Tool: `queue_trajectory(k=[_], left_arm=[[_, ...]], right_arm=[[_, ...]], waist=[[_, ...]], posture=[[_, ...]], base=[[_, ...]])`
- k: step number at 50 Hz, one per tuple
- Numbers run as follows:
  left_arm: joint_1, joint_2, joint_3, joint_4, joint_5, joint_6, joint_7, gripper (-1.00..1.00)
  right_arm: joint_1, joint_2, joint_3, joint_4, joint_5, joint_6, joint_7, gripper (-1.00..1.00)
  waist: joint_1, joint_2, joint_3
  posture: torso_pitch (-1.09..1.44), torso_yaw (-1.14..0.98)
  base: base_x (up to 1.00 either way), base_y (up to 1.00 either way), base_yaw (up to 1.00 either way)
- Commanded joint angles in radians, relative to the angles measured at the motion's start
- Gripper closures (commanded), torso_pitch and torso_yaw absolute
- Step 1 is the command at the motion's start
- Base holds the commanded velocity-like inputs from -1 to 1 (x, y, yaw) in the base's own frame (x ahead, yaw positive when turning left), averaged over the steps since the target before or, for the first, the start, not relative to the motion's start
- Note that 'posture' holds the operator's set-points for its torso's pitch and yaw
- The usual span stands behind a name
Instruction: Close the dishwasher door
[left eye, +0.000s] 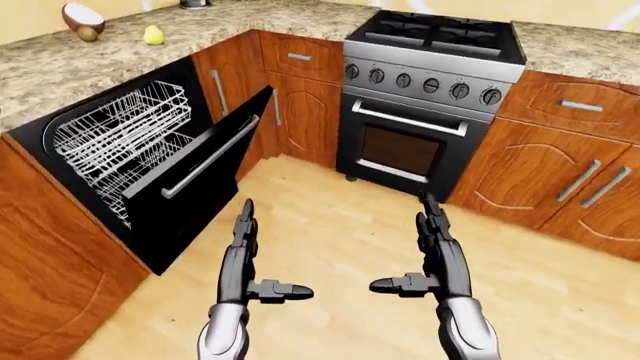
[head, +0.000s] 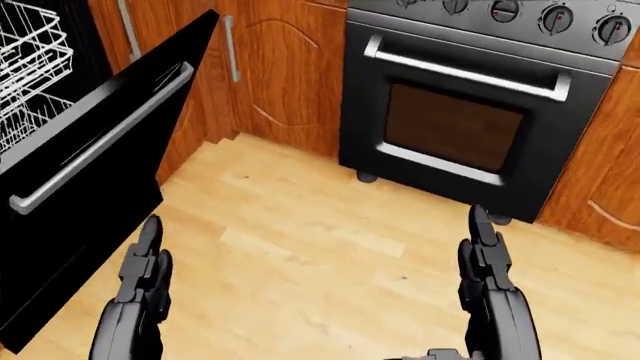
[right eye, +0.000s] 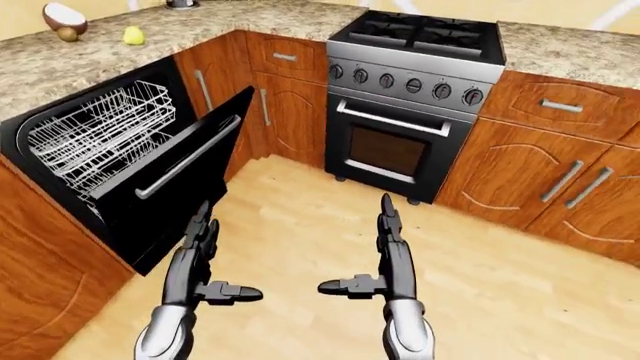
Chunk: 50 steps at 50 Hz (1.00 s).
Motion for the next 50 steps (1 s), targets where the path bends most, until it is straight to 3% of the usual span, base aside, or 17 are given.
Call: queue_trajectory(k=[1,3,6,14,16,18,19,20,24,30,32,33,35,43,46,47,50], left_arm=[[-0.013,-0.005,-0.01,-0.043,0.0,-0.024,-0.002,-1.0],[-0.015,-0.004,-0.009,-0.038,0.0,-0.027,-0.002,-1.0],[-0.016,-0.004,-0.008,-0.034,-0.001,-0.029,-0.002,-1.0],[-0.014,-0.005,-0.008,-0.034,0.0,-0.03,-0.001,-1.0],[-0.015,-0.004,-0.008,-0.036,0.0,-0.028,-0.001,-1.0],[-0.015,-0.005,-0.009,-0.035,0.0,-0.028,-0.001,-1.0],[-0.015,-0.005,-0.008,-0.035,0.0,-0.029,-0.001,-1.0],[-0.015,-0.005,-0.009,-0.035,0.0,-0.03,-0.001,-1.0],[-0.015,-0.004,-0.008,-0.035,0.0,-0.029,-0.001,-1.0],[-0.011,-0.005,-0.01,-0.04,0.0,-0.028,-0.001,-1.0],[-0.01,-0.005,-0.011,-0.045,0.0,-0.024,-0.001,-1.0],[-0.011,-0.005,-0.01,-0.047,0.0,-0.023,-0.001,-1.0],[-0.009,-0.005,-0.012,-0.047,0.0,-0.022,-0.001,-1.0],[-0.008,-0.005,-0.014,-0.049,-0.001,-0.022,-0.003,-1.0],[-0.01,-0.005,-0.013,-0.05,-0.001,-0.02,-0.002,-1.0],[-0.011,-0.005,-0.012,-0.05,-0.001,-0.02,-0.002,-1.0],[-0.011,-0.005,-0.012,-0.045,0.0,-0.024,-0.001,-1.0]], right_arm=[[-0.009,-0.005,-0.006,-0.035,0.002,-0.027,-0.002,-1.0],[-0.006,-0.005,-0.007,-0.036,0.003,-0.029,-0.002,-1.0],[-0.007,-0.005,-0.007,-0.037,0.003,-0.028,-0.001,-1.0],[-0.002,-0.004,-0.008,-0.031,0.007,-0.037,0.0,-1.0],[-0.001,-0.004,-0.008,-0.035,0.007,-0.034,-0.001,-1.0],[-0.001,-0.004,-0.008,-0.033,0.007,-0.036,-0.001,-1.0],[-0.001,-0.004,-0.008,-0.033,0.007,-0.036,0.0,-1.0],[-0.001,-0.004,-0.008,-0.032,0.007,-0.036,-0.001,-1.0],[-0.001,-0.003,-0.008,-0.028,0.007,-0.04,-0.001,-1.0],[0.003,-0.004,-0.009,-0.037,0.008,-0.036,-0.001,-1.0],[0.001,-0.003,-0.009,-0.033,0.008,-0.037,-0.001,-1.0],[0.001,-0.004,-0.009,-0.034,0.008,-0.036,-0.001,-1.0],[0.001,-0.004,-0.009,-0.043,0.007,-0.029,-0.001,-1.0],[-0.006,-0.005,-0.007,-0.056,0.004,-0.012,-0.001,-1.0],[-0.007,-0.006,-0.008,-0.059,0.003,-0.009,0.0,-1.0],[-0.006,-0.005,-0.009,-0.057,0.004,-0.012,0.0,-1.0],[0.001,-0.005,-0.012,-0.058,0.006,-0.019,0.001,-1.0]], waist=[[-0.003,-0.003,-0.011],[-0.01,-0.06,-0.026],[-0.024,-0.038,-0.021],[-0.018,0.038,0.003],[-0.016,0.074,0.004],[-0.004,0.142,-0.021],[0.006,0.077,0.003],[-0.004,0.099,0.003],[-0.006,0.075,-0.015],[-0.003,-0.008,-0.012],[-0.011,-0.07,-0.031],[-0.024,-0.033,-0.021],[-0.029,-0.031,-0.019],[-0.018,0.05,0.007],[-0.009,0.135,-0.016],[0.002,0.084,-0.002],[-0.006,0.09,-0.01]], posture=[[0.0,0.0],[0.0,0.0],[0.0,0.0],[0.0,0.0],[0.0,0.0],[0.0,0.0],[0.0,0.0],[0.0,0.0],[0.0,0.0],[0.0,0.0],[0.0,0.0],[0.0,0.0],[0.0,0.0],[0.0,0.0],[0.0,0.0],[0.0,0.0],[0.0,0.0]], base=[[0.0,0.0,-0.49],[0.0,0.0,-0.49],[0.0,0.0,-0.49],[0.0,0.0,-0.49],[0.0,0.0,-0.49],[0.0,0.0,-0.5],[0.0,0.0,-0.5],[0.0,0.0,-0.5],[0.0,0.0,-0.51],[0.0,0.0,-0.52],[0.0,0.0,-0.52],[0.0,0.0,-0.52],[0.0,0.0,-0.53],[0.0,0.0,-0.52],[0.0,0.0,-0.53],[0.0,0.0,-0.52],[0.0,0.0,-0.52]])
